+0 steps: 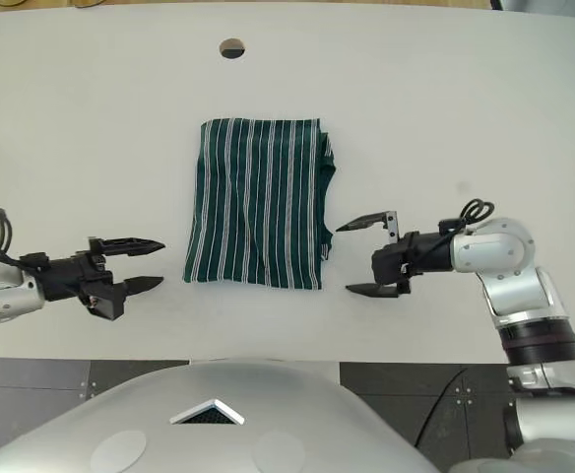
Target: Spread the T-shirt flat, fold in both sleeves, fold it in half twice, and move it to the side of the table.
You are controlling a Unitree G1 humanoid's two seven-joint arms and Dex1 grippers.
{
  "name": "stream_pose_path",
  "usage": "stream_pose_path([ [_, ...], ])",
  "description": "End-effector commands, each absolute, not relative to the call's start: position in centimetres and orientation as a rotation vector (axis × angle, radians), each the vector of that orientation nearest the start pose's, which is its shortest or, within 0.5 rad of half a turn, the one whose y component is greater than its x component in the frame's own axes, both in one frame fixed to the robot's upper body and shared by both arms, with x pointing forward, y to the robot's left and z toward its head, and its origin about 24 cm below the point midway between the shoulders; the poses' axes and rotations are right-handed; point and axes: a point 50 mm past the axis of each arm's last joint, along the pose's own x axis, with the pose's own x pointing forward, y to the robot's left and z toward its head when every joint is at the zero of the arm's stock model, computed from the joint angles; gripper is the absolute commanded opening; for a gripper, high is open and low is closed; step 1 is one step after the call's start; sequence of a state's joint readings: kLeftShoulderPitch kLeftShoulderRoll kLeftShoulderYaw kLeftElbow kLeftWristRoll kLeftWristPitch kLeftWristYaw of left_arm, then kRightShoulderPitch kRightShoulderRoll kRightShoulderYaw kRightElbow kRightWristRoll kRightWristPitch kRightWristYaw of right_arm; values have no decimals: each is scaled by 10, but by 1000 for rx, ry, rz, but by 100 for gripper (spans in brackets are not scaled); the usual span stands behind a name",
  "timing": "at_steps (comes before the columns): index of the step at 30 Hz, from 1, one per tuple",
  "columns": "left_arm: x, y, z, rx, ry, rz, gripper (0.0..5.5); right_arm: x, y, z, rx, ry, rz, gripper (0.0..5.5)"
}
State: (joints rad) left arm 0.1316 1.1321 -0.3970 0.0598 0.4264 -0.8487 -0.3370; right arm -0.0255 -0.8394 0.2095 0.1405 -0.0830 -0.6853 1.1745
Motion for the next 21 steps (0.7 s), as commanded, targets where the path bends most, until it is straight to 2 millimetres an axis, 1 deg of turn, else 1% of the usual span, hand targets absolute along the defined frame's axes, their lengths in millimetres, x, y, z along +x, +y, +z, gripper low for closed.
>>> stream_pose_path([
  [1,165,225,23,1427,-174,-1363,361,202,-208,32,-1181,31,1533,536],
  [3,166,217,19,1441,-220,-1377,361,205,-202,27,-1218,-26,1533,536],
  [7,163,200,16,1389,-259,-1428,361,202,-193,16,-1228,-74,1565,536],
  [12,164,194,14,1372,-266,-1452,361,202,-182,7,-1207,-108,1585,536],
  [13,163,194,14,1367,-262,-1453,368,201,-181,7,-1199,-111,1588,516],
  [21,162,195,13,1348,-237,-1453,221,201,-183,5,-1187,-97,1583,346],
])
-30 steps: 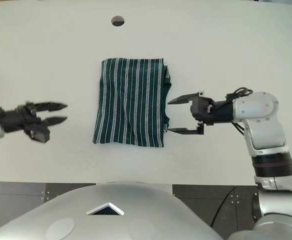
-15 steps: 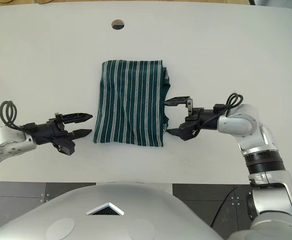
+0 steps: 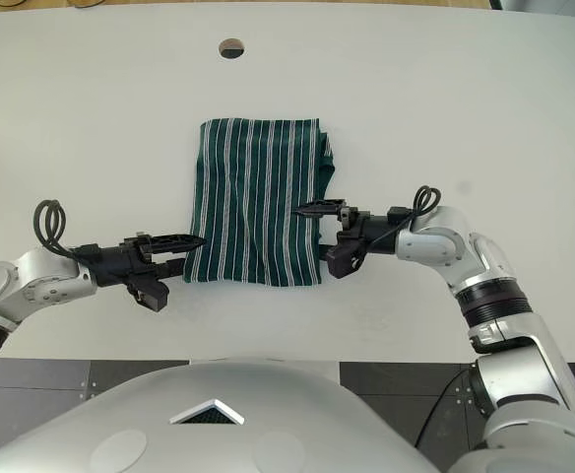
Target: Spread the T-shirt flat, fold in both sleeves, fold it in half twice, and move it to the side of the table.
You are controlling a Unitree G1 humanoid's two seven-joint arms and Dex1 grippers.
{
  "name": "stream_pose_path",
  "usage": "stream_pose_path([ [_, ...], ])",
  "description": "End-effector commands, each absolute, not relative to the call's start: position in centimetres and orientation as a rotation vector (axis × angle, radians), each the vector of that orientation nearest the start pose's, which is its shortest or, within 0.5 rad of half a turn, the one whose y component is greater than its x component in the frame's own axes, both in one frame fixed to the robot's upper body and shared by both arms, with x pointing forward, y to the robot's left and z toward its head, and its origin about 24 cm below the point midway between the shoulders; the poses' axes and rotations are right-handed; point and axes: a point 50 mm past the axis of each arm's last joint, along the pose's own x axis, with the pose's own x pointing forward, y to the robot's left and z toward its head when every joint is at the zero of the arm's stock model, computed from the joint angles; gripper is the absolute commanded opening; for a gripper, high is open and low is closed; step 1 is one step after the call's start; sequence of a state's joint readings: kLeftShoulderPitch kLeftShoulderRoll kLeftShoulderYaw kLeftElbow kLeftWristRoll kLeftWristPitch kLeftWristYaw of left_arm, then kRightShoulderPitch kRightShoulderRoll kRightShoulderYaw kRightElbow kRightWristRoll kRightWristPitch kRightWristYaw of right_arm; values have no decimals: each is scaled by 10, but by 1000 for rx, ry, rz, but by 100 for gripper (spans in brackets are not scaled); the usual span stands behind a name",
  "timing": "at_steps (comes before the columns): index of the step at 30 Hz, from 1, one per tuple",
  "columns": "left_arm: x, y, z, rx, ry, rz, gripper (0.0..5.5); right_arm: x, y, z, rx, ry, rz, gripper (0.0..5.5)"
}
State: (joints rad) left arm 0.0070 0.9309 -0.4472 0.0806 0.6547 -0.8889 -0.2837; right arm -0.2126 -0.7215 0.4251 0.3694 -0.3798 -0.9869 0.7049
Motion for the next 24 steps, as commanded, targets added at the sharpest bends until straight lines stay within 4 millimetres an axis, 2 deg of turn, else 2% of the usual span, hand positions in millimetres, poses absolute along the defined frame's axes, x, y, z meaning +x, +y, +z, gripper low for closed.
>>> stream_pose_path([
  [1,162,195,12,1347,-235,-1453,204,202,-184,6,-1187,-98,1580,327],
  [6,161,195,10,1337,-229,-1449,139,203,-185,7,-1188,-99,1568,244],
  [11,160,195,6,1326,-230,-1448,55,204,-184,7,-1197,-113,1556,132],
  [15,161,195,4,1325,-236,-1446,11,205,-183,7,-1201,-129,1543,57],
  [17,161,195,3,1323,-237,-1445,10,206,-182,7,-1196,-136,1537,20],
  [22,160,196,1,1293,-235,-1452,10,206,-178,8,-1151,-142,1528,16],
  [24,154,194,1,1218,-204,-1462,10,204,-174,12,-1055,-130,1515,16],
])
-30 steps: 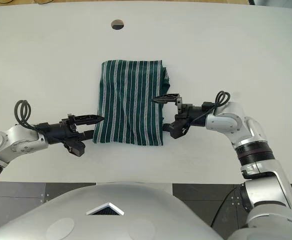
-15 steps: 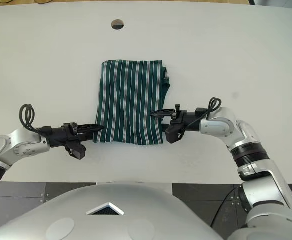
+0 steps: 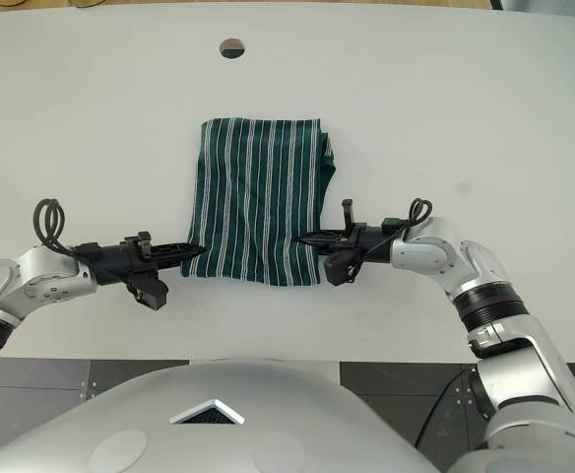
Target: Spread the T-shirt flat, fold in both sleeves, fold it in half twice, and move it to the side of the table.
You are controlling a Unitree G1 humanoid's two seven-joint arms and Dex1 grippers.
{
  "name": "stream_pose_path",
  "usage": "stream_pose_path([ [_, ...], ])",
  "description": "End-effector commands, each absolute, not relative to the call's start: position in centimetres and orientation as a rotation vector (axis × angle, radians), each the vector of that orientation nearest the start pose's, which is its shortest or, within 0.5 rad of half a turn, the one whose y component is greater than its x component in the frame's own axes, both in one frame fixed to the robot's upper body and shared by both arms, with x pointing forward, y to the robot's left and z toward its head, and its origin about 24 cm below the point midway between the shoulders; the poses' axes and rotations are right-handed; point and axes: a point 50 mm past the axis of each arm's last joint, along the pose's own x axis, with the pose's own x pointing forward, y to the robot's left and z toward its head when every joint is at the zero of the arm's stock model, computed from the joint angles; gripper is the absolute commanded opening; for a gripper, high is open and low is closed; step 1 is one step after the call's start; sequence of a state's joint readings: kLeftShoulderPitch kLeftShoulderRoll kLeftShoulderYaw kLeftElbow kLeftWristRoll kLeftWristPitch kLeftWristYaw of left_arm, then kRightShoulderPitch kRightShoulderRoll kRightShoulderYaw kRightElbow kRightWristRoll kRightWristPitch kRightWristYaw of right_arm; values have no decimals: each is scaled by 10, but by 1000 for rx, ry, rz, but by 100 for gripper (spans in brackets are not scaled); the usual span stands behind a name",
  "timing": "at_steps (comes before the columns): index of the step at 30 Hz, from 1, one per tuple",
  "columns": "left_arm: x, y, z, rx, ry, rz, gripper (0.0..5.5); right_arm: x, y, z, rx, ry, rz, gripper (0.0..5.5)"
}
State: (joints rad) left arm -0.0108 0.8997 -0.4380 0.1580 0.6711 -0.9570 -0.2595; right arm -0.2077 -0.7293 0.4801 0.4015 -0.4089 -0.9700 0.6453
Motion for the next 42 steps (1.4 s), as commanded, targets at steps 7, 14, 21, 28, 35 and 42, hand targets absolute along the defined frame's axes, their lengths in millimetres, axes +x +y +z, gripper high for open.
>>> stream_pose_path([
  [7,117,180,49,429,280,-1662,10,195,-165,48,-448,104,1567,14],
  [14,122,171,74,274,303,-1678,10,177,-178,60,-319,278,1713,14],
  [21,136,173,84,218,251,-1575,10,174,-169,72,-239,291,1703,14],
  [28,170,202,73,194,182,-1331,10,210,-160,73,-219,206,1473,14],
  [35,191,220,43,230,184,-1186,10,230,-154,67,-252,210,1353,14],
  [42,217,230,30,304,232,-1055,93,255,-156,54,-292,238,1195,134],
])
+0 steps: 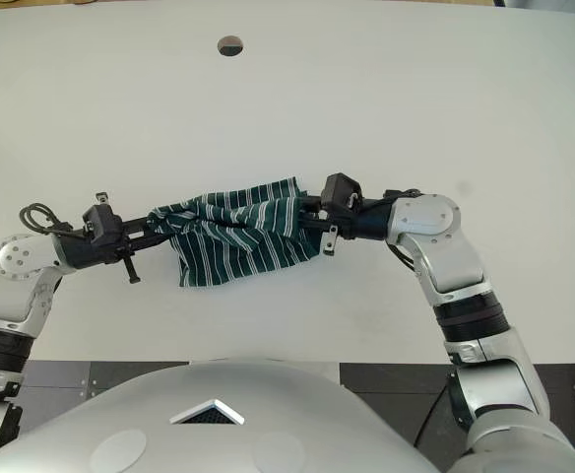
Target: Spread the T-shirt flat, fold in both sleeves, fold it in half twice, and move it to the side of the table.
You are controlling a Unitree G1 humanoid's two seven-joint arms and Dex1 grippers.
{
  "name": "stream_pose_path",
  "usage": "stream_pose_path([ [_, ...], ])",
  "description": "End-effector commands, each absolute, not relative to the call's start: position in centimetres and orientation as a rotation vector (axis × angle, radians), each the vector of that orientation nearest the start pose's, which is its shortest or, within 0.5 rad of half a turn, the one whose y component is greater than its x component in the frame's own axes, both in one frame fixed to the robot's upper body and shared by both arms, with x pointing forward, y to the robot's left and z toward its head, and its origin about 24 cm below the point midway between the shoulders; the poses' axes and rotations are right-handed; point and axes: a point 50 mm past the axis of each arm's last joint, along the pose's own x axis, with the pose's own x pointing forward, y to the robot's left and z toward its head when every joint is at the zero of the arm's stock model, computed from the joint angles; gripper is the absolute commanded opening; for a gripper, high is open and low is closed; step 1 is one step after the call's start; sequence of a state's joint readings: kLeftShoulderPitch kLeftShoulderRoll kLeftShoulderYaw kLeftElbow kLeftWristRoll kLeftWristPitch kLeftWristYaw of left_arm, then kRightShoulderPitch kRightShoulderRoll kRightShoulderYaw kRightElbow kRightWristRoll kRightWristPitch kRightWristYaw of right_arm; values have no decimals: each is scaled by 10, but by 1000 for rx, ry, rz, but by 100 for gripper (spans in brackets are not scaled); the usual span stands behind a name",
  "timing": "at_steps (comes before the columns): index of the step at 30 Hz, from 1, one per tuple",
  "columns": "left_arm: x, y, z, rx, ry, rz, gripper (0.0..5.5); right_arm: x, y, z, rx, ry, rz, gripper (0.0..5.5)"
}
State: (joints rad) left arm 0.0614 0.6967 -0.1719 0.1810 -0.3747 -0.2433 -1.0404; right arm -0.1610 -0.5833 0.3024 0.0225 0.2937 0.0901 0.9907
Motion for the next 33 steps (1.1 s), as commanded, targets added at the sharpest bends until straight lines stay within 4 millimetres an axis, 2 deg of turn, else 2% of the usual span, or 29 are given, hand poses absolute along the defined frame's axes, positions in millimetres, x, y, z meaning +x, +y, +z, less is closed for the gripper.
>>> stream_pose_path([
  [1,220,232,30,312,233,-1031,106,256,-155,51,-290,246,1188,152],
  [5,233,233,41,240,225,-965,162,265,-153,44,-251,271,1111,230],
  [8,244,238,49,188,270,-873,162,282,-158,42,-186,299,947,283],
  [10,254,244,50,192,324,-770,162,290,-163,45,-173,281,860,319],
  [12,263,254,49,204,379,-646,162,296,-164,57,-181,187,813,361],
  [14,271,266,47,208,429,-505,162,291,-148,79,-162,-3,902,402],
  [17,277,280,43,201,475,-345,162,258,-114,101,-210,-266,1171,452],
  [18,277,279,43,197,469,-334,162,248,-105,98,-258,-276,1242,456],
  [20,278,274,48,195,415,-327,162,242,-93,83,-358,-233,1305,456],
  [22,279,270,66,221,262,-272,162,245,-85,68,-480,-175,1309,456],
  [24,272,260,88,184,96,-255,162,252,-83,46,-642,-57,1299,456],
  [26,257,246,101,151,-37,-274,162,263,-89,27,-837,51,1241,456],
  [29,237,228,93,55,-111,-316,162,279,-107,16,-1096,146,1162,456],
  [31,230,224,83,17,-111,-297,162,284,-139,11,-1284,309,1144,456],
  [33,229,225,81,6,-123,-272,162,285,-189,20,-1400,526,1153,456],
])
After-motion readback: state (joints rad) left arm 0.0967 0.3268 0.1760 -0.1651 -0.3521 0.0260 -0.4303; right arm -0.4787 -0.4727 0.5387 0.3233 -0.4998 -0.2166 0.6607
